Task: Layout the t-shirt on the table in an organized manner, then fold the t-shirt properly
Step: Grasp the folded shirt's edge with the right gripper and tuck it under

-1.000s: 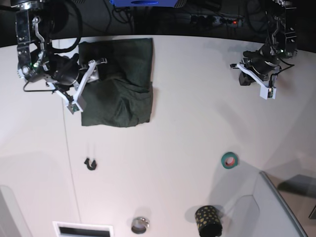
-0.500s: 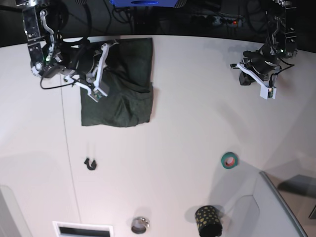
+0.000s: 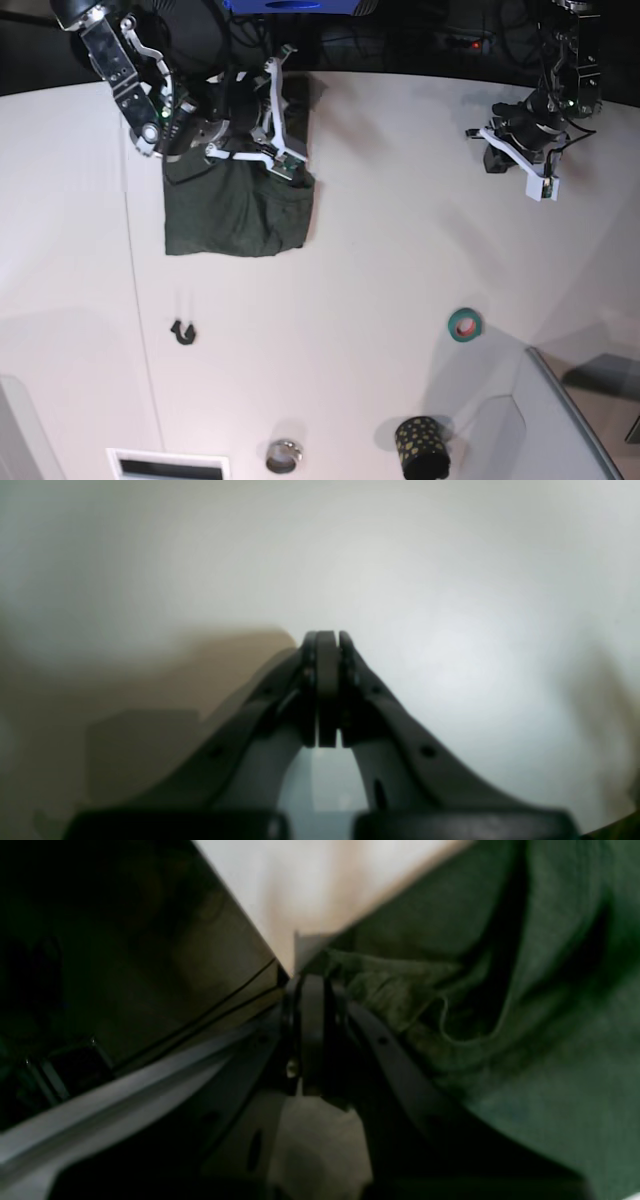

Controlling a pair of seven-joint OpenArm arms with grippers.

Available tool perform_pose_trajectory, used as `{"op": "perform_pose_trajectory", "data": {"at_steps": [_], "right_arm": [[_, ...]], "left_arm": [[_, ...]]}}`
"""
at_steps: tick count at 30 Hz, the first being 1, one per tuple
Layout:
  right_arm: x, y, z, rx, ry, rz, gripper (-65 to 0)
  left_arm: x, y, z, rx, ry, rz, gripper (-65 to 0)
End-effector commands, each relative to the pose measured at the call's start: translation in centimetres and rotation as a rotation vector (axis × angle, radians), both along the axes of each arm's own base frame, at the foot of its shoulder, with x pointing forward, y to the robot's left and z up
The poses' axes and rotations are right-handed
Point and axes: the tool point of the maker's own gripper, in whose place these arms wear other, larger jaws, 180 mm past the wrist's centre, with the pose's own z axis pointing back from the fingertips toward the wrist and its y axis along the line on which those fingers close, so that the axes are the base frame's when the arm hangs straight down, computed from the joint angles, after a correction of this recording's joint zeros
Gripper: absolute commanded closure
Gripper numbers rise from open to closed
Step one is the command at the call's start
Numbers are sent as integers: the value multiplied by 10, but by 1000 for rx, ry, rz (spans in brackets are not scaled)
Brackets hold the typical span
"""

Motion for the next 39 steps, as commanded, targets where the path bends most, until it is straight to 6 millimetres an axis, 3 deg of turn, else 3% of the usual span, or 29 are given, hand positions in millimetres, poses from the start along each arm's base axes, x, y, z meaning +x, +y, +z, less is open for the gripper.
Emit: {"op": "perform_pose_trajectory", "data": {"at_steps": [1,3,6,8,11,14,17,19,20,30,39], "right_arm": [[4,9,3,24,-10,19,-20],[4,23,0,25,-1,61,-83],[0,36,1,23,-9,132,-254],[2,42,9,38,-38,156,-312],[11,45,37,58,-119,173,-296],[53,6,67,42,-216,-26,-212],[86,-51,72,1,-214,-325,-74],[85,-61,65,-20,-194,-350,0],[82,-66,60,-36,-184,-347,0],[44,-35,11,-56,-42,-228,-5],[33,-38,-8,-77,14,-235,-5]], "left_arm": [[8,6,9,10,-33,3,0],[8,6,9,10,-33,3,0],[8,6,9,10,-33,3,0],[8,6,9,10,-33,3,0],[7,7,9,12,-32,4,0],[2,9,7,14,-26,11,0],[2,10,7,14,-25,12,0],[-3,13,3,18,-8,17,0],[-4,16,2,22,-2,18,0],[1,17,5,27,-15,15,0],[-3,18,3,26,-6,18,0]]}}
